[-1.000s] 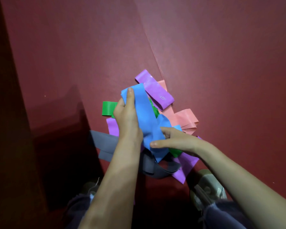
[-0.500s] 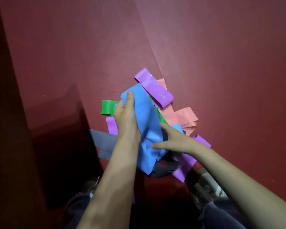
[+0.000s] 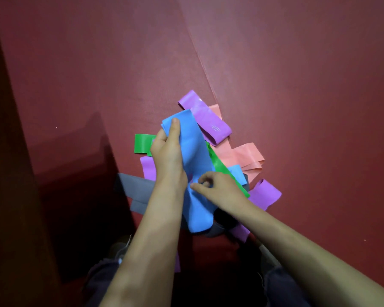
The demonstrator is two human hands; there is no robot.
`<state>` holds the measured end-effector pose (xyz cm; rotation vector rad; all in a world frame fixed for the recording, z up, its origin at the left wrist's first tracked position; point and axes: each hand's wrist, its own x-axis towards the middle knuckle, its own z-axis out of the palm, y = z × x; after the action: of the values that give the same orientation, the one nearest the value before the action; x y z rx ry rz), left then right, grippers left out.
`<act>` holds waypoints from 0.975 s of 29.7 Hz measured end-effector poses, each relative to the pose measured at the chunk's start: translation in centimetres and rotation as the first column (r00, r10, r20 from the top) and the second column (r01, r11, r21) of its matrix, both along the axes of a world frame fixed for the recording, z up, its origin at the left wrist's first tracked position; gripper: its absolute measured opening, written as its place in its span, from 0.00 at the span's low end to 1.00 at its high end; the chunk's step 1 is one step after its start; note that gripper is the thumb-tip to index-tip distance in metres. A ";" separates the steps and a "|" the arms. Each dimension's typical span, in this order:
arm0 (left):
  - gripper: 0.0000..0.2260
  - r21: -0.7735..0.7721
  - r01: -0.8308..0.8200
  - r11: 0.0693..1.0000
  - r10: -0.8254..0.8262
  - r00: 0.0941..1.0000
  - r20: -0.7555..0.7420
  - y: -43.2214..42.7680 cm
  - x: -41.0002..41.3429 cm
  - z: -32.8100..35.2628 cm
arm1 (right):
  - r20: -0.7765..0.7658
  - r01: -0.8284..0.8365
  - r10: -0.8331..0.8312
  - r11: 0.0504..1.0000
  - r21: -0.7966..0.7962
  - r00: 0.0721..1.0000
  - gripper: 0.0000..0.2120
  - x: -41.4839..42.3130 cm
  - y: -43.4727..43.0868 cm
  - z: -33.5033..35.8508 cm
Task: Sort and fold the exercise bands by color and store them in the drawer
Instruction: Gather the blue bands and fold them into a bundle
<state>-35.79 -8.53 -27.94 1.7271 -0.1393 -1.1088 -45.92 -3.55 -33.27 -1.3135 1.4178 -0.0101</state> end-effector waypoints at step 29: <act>0.12 0.036 -0.074 0.997 0.074 0.997 -0.026 -0.1 -0.1 0.5 | -0.081 0.156 -0.150 0.985 0.069 0.985 0.16 0.4 6.0 -1.9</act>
<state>-35.90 -8.66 -27.44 1.7336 -0.0389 -1.0856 -45.48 2.46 -35.19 -1.1512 1.5664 -0.0092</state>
